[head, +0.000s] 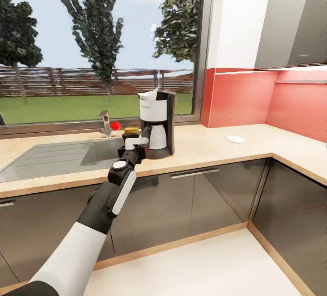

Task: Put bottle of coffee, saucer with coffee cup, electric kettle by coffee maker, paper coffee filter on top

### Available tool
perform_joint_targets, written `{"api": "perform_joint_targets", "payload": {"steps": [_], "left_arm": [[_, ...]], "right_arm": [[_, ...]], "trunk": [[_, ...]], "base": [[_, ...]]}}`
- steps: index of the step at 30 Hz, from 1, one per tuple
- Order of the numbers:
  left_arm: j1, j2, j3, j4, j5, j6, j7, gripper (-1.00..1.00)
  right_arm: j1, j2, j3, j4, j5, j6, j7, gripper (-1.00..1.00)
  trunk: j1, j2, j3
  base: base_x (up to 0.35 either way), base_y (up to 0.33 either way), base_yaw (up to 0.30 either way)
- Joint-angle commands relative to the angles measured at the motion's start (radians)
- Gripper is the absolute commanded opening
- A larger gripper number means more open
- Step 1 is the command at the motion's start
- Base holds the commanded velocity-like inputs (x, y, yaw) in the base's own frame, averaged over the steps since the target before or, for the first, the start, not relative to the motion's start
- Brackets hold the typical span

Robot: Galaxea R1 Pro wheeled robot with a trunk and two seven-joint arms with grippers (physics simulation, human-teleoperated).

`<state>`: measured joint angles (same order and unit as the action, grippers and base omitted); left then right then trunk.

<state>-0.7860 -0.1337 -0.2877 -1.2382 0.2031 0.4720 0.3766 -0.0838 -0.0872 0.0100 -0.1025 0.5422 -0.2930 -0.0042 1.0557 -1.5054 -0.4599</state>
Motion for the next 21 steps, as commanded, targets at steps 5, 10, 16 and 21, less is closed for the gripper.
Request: {"api": "perform_joint_targets", "payload": {"steps": [5,10,16,21], "left_arm": [[-0.001,0.0,-0.001,0.0,0.009,0.004,0.008,-1.0],[-0.001,0.0,-0.001,0.0,0.008,0.004,0.008,-1.0],[-0.001,0.0,-0.001,0.0,0.008,0.004,0.008,-1.0],[-0.001,0.0,-0.001,-0.001,0.007,0.004,0.008,-1.0]], "right_arm": [[-0.001,0.0,0.001,0.001,0.002,-0.003,0.0,1.0],[-0.001,0.0,0.001,0.001,0.002,-0.003,0.0,1.0],[-0.001,0.0,0.001,0.001,0.002,-0.003,0.0,1.0],[-0.001,0.0,0.001,0.001,0.002,-0.003,0.0,1.0]], "trunk": [[0.0,-0.001,-0.001],[0.0,-0.001,-0.001],[0.0,-0.001,-0.001],[0.0,-0.001,-0.001]], "base": [[-0.001,-0.114,0.0],[0.0,-0.028,0.0],[0.0,-0.099,0.0],[0.0,-0.025,0.0]]}}
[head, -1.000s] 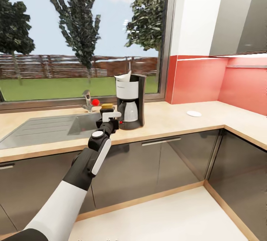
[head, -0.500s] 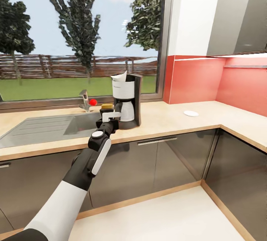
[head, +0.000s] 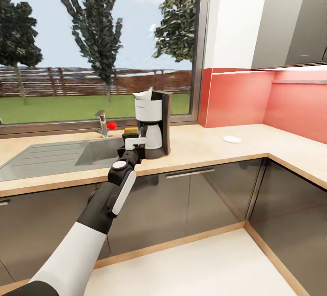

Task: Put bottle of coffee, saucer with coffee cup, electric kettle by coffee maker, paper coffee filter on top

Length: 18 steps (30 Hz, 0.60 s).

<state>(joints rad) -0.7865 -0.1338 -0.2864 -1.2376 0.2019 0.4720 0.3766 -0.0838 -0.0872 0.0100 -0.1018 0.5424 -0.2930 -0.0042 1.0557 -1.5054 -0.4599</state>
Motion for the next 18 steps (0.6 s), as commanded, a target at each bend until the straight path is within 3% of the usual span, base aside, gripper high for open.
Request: {"api": "perform_joint_targets", "payload": {"steps": [1,18], "left_arm": [[-0.001,0.0,-0.002,0.0,0.008,0.004,0.008,-1.0],[0.0,0.0,-0.002,0.003,0.007,0.004,0.008,-1.0]], "right_arm": [[-0.001,0.0,0.001,0.001,0.002,-0.003,0.0,1.0],[-0.001,0.0,0.001,0.001,0.002,-0.003,0.0,1.0]], "trunk": [[0.0,-0.001,-0.001],[0.008,-0.015,-0.007]], "base": [[0.0,-0.006,0.0],[0.0,-0.001,0.0]]}}
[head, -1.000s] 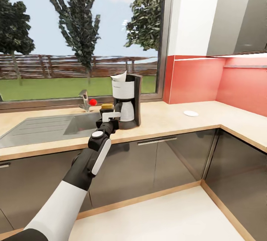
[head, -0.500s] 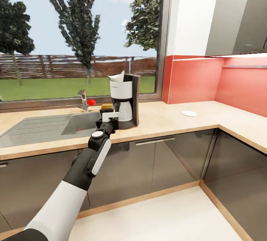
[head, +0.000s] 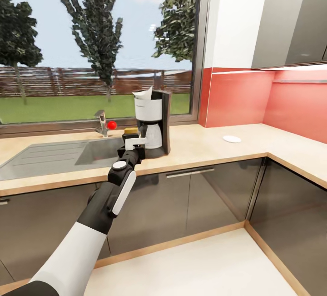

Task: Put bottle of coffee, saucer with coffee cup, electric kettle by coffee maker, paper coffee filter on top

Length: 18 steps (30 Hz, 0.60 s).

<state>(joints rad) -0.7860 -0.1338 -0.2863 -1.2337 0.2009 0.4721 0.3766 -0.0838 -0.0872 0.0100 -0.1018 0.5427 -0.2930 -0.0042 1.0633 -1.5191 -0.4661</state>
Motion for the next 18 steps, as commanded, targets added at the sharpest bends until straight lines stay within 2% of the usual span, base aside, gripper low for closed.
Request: {"api": "perform_joint_targets", "payload": {"steps": [1,14,18], "left_arm": [[-0.001,0.0,-0.002,-0.001,0.008,0.003,0.008,-1.0],[-0.001,0.0,-0.002,-0.001,0.008,0.004,0.008,-1.0],[-0.001,0.0,-0.002,-0.001,0.008,0.004,0.008,-1.0]], "right_arm": [[-0.001,0.0,0.001,0.001,0.002,-0.003,0.0,1.0],[-0.001,0.0,0.001,0.001,0.002,-0.003,0.0,1.0],[-0.001,0.0,0.001,0.001,0.002,-0.003,0.0,1.0]], "trunk": [[0.004,-0.008,-0.004],[0.046,-0.085,-0.039],[0.046,-0.085,-0.039]], "base": [[0.0,0.0,0.0],[0.0,0.0,0.0],[0.0,0.0,0.0]]}}
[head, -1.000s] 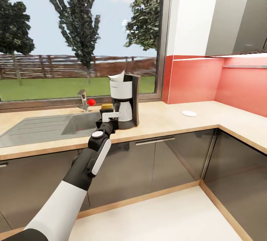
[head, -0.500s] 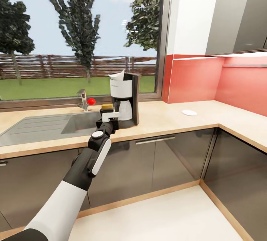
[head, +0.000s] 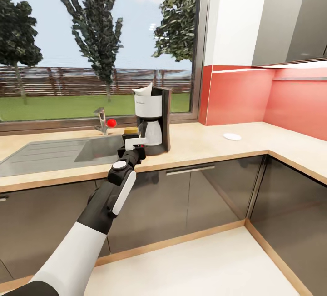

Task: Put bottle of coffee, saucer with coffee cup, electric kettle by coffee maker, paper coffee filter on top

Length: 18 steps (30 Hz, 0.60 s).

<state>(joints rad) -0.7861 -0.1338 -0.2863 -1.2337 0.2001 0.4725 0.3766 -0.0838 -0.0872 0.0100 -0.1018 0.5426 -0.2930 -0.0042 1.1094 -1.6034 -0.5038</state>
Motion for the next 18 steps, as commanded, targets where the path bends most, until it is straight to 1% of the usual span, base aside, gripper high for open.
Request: {"api": "perform_joint_targets", "payload": {"steps": [1,4,15,18], "left_arm": [[-0.001,0.0,-0.002,-0.001,0.009,0.003,0.008,-1.0],[-0.001,0.0,-0.002,0.0,0.009,0.003,0.008,-1.0],[-0.001,0.0,-0.002,0.0,0.009,0.003,0.008,-1.0],[-0.001,0.0,-0.002,0.0,0.009,0.003,0.008,-1.0]], "right_arm": [[-0.001,0.0,0.001,0.001,0.001,-0.003,0.0,1.0],[-0.001,0.0,0.001,0.001,0.001,-0.003,0.0,1.0],[-0.001,0.0,0.001,0.001,0.002,-0.003,0.0,1.0],[-0.001,0.0,0.001,0.001,0.002,-0.003,0.0,1.0]], "trunk": [[0.004,-0.008,-0.004],[0.015,-0.029,-0.014],[0.015,-0.029,-0.014],[0.015,-0.029,-0.014]], "base": [[0.0,0.0,0.0],[0.0,0.0,0.0],[0.003,0.0,0.0],[0.143,0.0,0.0]]}}
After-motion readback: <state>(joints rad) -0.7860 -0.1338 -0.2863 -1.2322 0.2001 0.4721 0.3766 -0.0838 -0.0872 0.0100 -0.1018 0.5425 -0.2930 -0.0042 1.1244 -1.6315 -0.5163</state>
